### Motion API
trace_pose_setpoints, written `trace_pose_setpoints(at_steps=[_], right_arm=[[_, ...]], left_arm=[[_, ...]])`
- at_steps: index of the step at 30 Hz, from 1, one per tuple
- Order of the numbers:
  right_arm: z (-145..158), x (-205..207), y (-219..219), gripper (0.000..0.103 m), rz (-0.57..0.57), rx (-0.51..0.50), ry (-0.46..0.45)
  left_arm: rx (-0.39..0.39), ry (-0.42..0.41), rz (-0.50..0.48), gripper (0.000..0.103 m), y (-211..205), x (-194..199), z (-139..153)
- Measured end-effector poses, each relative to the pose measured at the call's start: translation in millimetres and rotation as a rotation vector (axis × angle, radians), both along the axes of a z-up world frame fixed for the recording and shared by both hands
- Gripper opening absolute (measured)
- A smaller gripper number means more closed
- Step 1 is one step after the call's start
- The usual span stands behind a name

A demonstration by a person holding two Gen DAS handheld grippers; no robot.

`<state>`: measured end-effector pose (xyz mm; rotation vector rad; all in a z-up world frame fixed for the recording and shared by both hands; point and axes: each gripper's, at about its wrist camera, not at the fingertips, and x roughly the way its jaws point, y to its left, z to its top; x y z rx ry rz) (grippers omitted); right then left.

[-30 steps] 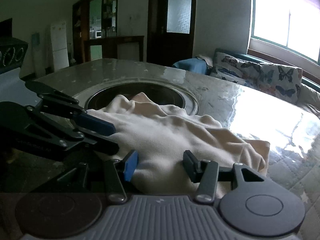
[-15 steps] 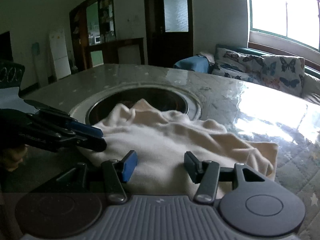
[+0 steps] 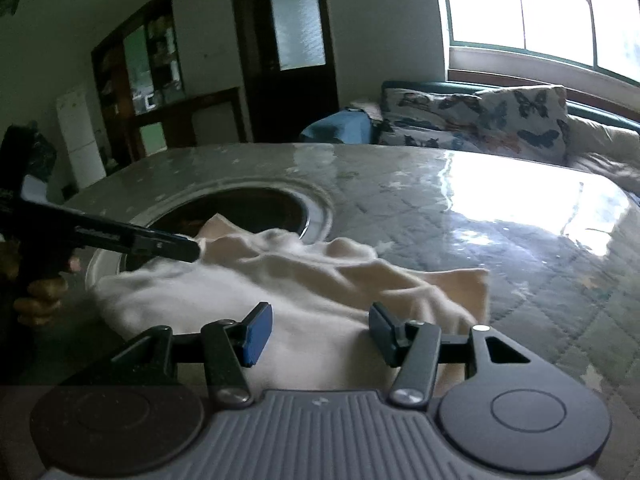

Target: Fold clothes

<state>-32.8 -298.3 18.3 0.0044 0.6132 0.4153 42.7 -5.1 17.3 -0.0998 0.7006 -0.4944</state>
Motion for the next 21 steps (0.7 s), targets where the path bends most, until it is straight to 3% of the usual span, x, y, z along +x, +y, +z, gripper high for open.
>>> trace_pose_setpoints(at_steps=[2,8,12,16,21], right_arm=[[-1,5,-5,0.055,-0.021,0.001,0.006],[-6,20,-20,0.055,-0.078,0.055,0.040],[3,11,-29,0.056,-0.106,0.050,0.007],[-2,10,-45,0.059,-0.159,0.039,0.040],[-15,10,-64,0.061,-0.206,0.125,0.101]], left_arm=[[0.042,-0.034,-0.001,0.037,-4,1,2],[0.057,0.010,0.016,0.037,-2,16,-8],[0.071,-0.025,0.022,0.045,-2,2,-1],[0.097,-0.036,0.059,0.058,0,-12,2],[0.097,0.012,0.095,0.061,7,-16,-3]])
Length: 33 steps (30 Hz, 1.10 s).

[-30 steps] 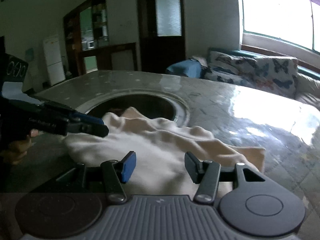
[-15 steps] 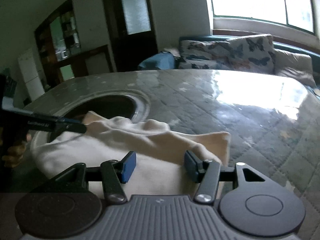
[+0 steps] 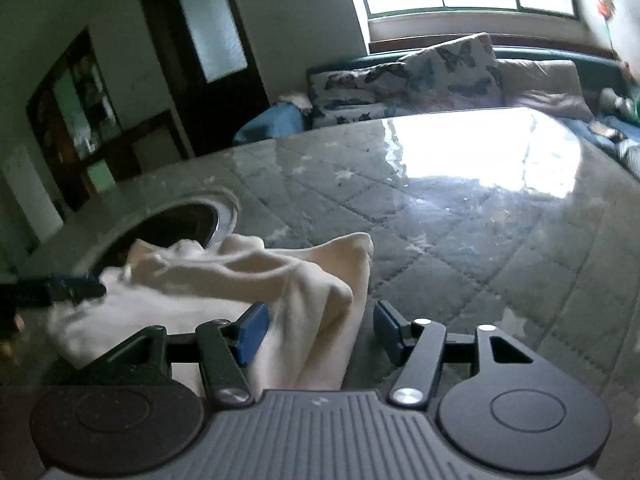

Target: Fold clothes

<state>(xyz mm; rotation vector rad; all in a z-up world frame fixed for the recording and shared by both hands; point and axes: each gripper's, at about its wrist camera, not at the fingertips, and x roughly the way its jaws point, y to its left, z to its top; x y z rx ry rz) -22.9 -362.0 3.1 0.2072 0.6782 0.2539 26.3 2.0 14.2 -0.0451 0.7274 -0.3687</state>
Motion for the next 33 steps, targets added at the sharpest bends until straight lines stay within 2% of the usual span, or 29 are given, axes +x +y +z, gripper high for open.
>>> trace_pose_setpoints(at_steps=[7,9,11,13,15,21,27,33], right_arm=[[-1,1,9,0.059,0.018,0.011,0.001],[-1,2,10,0.045,0.009,0.015,0.004],[-1,2,10,0.034,0.009,0.027,0.012],[-2,1,10,0.030,0.007,0.036,0.013],[-1,-2,9,0.022,0.001,0.047,0.004],[3,-11,5,0.012,-0.008,0.068,-0.034],[20,-33,-8,0.010,-0.035,0.011,-0.089],[32,-50,-54,0.010,-0.152,-0.100,-0.088]], left_arm=[[-0.036,0.052,-0.004,0.059,0,3,-6],[-0.061,0.065,-0.016,0.058,-1,3,-6],[-0.066,0.068,-0.016,0.053,-3,3,-6],[-0.073,0.071,-0.007,0.033,-4,3,-6],[-0.097,0.087,0.010,0.026,-1,5,-6],[-0.128,0.064,0.012,0.017,-4,0,4],[-0.170,0.012,-0.100,0.016,-30,-2,29],[-0.165,0.012,-0.254,0.012,-92,12,38]])
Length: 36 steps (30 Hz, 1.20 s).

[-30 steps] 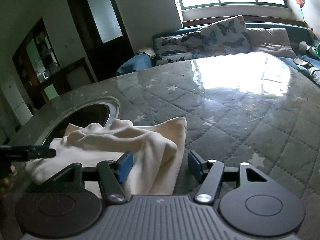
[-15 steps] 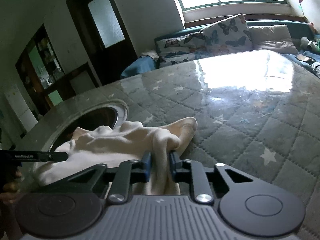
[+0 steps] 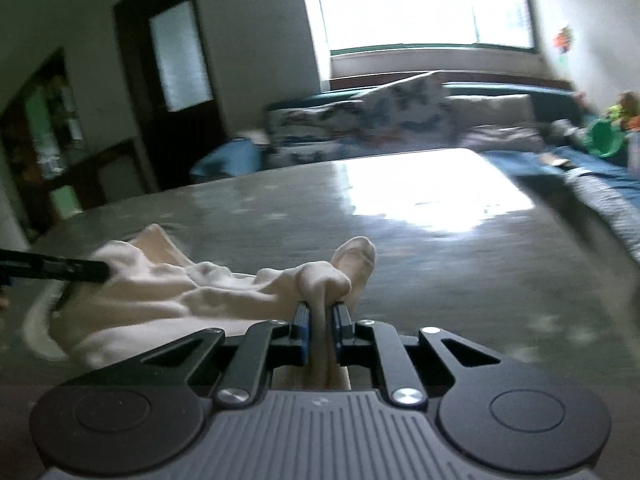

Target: Fold clothes

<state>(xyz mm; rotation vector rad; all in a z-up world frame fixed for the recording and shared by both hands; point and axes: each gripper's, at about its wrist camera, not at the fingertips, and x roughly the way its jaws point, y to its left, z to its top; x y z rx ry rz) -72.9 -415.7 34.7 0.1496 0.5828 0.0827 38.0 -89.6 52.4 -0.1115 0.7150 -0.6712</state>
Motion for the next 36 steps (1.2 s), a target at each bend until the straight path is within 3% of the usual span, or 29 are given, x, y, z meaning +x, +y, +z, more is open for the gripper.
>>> trace_pose_setpoints(at_steps=[7,10,16,20,25,29,36], right_arm=[[5,-5,-70,0.010,-0.213,-0.187,0.032],[4,-3,-90,0.010,-0.291,-0.223,0.042],[-15,4,-106,0.011,-0.343,-0.259,0.100],[-11,-1,-100,0.024,-0.359,-0.294,0.071],[3,-14,-69,0.047,-0.277,-0.310,-0.014],[1,-11,-28,0.058,-0.146,-0.302,-0.039],[-15,6,34,0.060,0.026,-0.273,-0.026]], left_arm=[[0.061,-0.016,-0.169,0.011,-95,17,-6],[0.057,-0.022,-0.199,0.011,-122,19,-8],[0.067,0.017,-0.215,0.015,-135,24,-21],[0.083,0.016,-0.187,0.025,-117,23,-21],[0.096,-0.004,-0.131,0.047,-87,19,-15],[0.120,-0.016,-0.090,0.052,-69,12,-14],[0.191,-0.045,0.035,0.067,-22,-3,-16]])
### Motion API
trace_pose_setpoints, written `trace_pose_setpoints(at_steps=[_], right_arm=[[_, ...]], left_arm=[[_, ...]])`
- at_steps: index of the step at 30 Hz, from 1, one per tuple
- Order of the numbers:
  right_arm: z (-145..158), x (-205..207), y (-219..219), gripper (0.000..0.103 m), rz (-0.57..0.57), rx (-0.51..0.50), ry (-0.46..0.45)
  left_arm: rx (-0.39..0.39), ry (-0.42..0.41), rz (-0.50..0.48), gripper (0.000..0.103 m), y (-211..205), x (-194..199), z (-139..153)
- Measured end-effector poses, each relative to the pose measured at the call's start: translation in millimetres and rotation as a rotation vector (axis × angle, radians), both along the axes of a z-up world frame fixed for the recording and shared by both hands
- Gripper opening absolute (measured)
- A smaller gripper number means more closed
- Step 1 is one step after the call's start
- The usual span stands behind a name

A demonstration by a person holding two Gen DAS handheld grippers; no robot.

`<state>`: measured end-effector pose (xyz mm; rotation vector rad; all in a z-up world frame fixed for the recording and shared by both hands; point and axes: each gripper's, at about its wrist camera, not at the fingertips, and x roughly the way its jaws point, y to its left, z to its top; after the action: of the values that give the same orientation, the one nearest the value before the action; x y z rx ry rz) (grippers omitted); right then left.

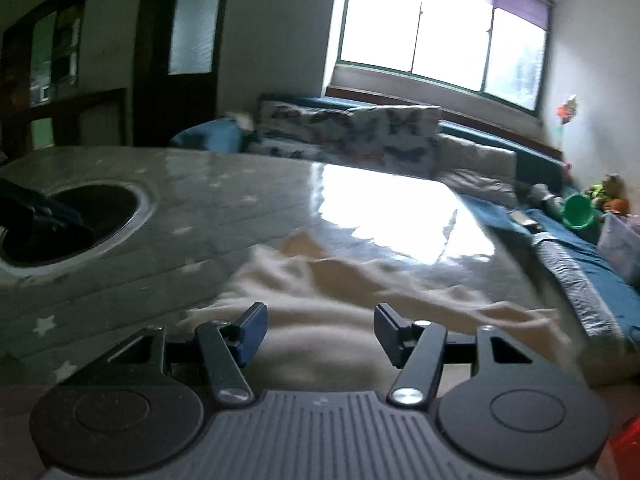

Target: Fold clothes

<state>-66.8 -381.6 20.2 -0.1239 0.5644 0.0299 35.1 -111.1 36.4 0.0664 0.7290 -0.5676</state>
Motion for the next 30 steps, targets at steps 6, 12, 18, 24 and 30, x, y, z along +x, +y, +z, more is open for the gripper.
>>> trace_pose_setpoints(at_steps=[6,12,18,24,30], right_arm=[[4,-7,26,0.063,0.057,-0.003,-0.032],[9,8,51,0.072,0.154,0.115,-0.025],[-3,32,88,0.082,0.219,0.128,0.021],[-9,55,100,0.092,0.203,0.166,0.047],[-20,76,101,0.096,0.157,0.161,0.092]], left_arm=[[0.021,-0.011,0.180,0.076,58,-12,0],[0.061,-0.013,0.370,0.084,99,-20,-8],[0.120,-0.029,0.504,0.092,125,-20,-18],[0.129,-0.056,0.592,0.099,151,-19,-23],[0.138,-0.050,0.653,0.102,168,-17,-30]])
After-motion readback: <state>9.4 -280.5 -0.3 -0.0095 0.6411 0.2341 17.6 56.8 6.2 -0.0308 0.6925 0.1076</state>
